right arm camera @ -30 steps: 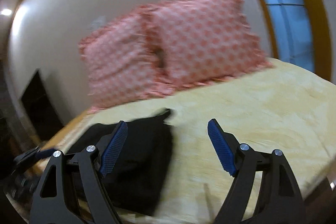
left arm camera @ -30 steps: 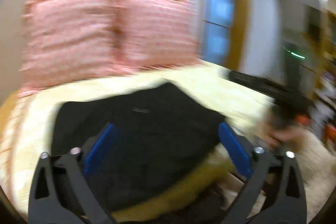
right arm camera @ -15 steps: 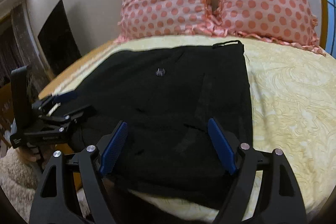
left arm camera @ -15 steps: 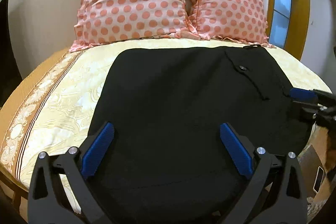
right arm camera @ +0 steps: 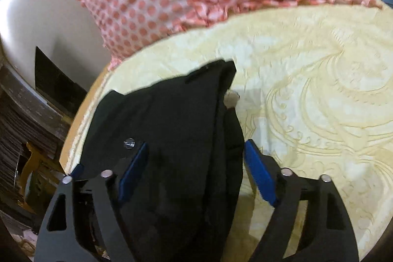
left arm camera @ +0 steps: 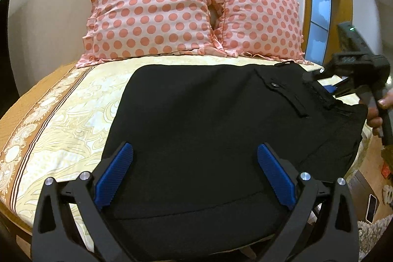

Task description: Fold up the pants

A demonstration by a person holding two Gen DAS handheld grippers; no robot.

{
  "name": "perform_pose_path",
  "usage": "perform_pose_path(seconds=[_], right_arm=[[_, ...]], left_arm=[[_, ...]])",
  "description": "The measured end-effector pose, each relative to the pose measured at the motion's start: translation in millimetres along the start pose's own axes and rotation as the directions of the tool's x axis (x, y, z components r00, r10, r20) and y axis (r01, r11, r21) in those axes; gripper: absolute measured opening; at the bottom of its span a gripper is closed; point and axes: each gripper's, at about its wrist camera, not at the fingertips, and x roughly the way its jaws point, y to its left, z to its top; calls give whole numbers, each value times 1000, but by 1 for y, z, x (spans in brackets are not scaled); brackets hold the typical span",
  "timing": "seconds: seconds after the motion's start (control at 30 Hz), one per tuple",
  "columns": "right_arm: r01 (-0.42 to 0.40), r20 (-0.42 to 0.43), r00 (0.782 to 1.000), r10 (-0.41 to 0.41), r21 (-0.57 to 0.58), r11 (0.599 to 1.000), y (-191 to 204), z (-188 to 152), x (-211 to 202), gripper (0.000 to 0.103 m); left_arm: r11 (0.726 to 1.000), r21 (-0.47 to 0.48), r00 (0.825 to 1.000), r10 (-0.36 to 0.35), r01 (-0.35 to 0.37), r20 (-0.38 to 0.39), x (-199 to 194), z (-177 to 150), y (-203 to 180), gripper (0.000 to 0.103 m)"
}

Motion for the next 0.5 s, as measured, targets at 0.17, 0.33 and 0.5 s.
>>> perform_pose_path(seconds=[0.17,0.33,0.5], right_arm=[[7,3,1000,-7,-64,998,7,-3,2,64],[5,-1,1000,-5,-80,997,6,-2,6,62],[6,31,1000,-2,-152,988,15,-2,4,41]], left_arm=[[1000,5,1000,0,0,6,0,-1,0,101],[1000,6,1000,0,0,8,0,0,0,101],[993,-86,996,-84,81,-30,-6,22,18,101]])
